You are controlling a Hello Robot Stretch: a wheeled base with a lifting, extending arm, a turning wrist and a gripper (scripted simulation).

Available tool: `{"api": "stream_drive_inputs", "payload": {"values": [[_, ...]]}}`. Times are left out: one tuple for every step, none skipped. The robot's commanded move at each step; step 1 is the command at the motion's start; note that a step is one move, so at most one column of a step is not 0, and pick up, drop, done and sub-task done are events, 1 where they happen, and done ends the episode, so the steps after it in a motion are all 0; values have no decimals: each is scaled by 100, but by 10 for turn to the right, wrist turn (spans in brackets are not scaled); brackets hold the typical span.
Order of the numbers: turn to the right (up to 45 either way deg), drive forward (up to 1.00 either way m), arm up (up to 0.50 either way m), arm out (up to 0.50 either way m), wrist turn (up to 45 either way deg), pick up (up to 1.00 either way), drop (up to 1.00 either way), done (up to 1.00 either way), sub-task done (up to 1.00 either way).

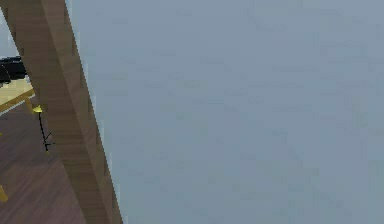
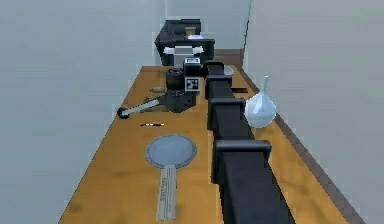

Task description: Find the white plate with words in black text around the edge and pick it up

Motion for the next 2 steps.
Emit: {"api": "stream_drive_inputs", "payload": {"values": [[0,0,0,0,270,0,0,0,0],[0,0,-30,0,0,0,0,0,0]]}}
